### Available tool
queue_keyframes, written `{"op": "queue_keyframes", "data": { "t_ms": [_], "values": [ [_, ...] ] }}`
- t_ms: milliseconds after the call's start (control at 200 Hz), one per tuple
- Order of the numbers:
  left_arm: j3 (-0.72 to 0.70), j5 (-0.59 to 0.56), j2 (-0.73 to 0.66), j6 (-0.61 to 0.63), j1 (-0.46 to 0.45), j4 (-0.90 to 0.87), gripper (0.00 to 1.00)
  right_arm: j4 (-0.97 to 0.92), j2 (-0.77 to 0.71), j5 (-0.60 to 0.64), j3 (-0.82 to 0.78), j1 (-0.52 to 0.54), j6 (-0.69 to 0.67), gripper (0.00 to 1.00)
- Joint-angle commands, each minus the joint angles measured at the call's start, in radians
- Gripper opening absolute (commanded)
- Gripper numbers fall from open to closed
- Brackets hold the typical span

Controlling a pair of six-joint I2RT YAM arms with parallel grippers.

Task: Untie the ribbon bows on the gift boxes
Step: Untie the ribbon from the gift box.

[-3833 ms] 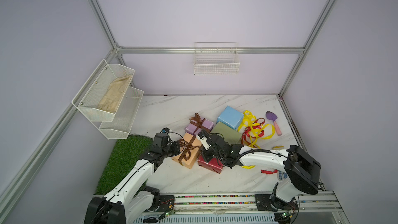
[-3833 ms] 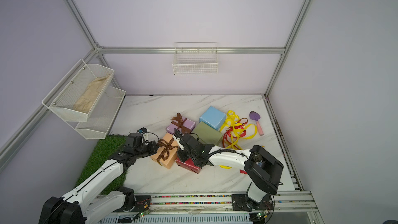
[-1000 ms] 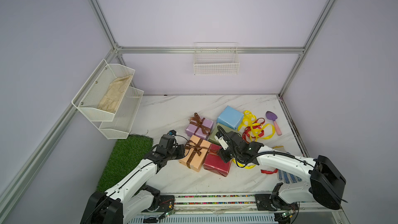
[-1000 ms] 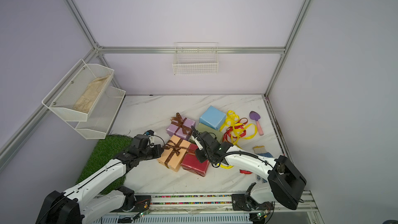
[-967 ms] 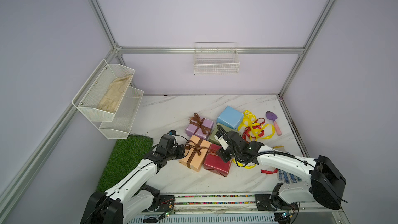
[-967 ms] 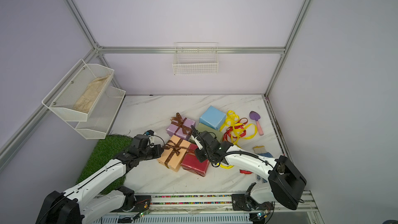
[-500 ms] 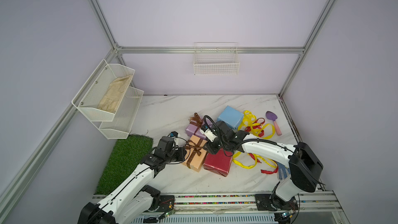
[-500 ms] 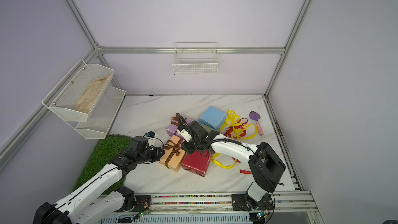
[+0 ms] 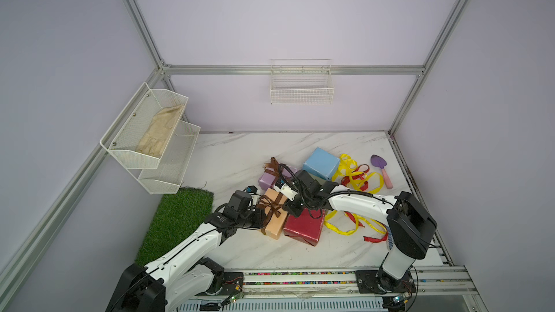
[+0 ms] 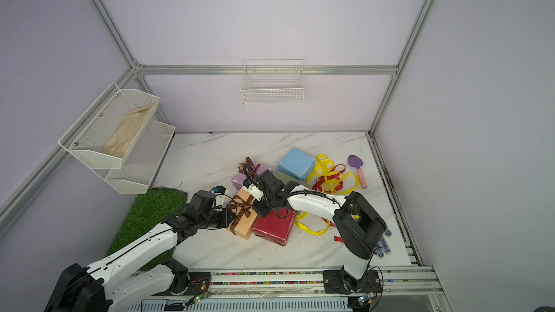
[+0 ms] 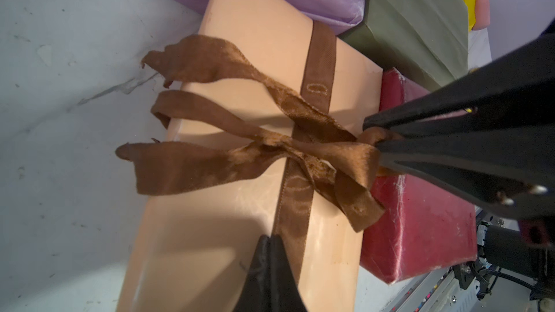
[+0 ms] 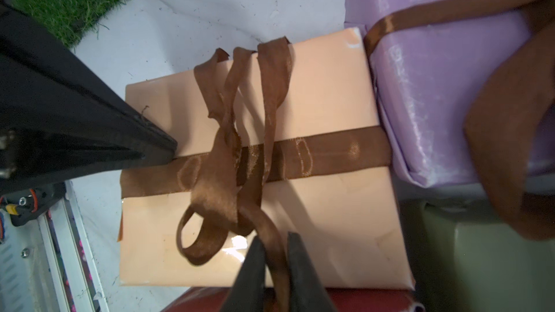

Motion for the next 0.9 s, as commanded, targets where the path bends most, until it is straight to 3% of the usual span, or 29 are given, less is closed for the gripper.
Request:
{"op": "queue_keyframes", "data": {
  "t_ms": [0, 50, 210, 585, 890],
  "values": [
    [0.041, -0.037, 0.026, -0.002, -0.007, 0.022, 0.00, 0.017, -0.018, 0.030, 0.006, 0.000, -0.013, 0.04],
    [0.036, -0.047, 0.027, -0.005, -0.007, 0.023, 0.00, 0.018, -0.036, 0.052, -0.004, 0.001, -0.010, 0.00],
    [0.019, -0.076, 0.019, -0.014, -0.007, 0.021, 0.00, 0.030, -0.124, 0.188, -0.049, -0.005, 0.022, 0.00],
    [0.009, -0.089, 0.008, -0.015, -0.008, 0.010, 0.00, 0.059, -0.480, 0.549, -0.250, -0.016, 0.202, 0.00],
    [0.013, -0.097, 0.002, -0.010, -0.007, -0.002, 0.00, -0.084, -0.508, 0.547, -0.294, -0.017, 0.308, 0.00]
  ]
}}
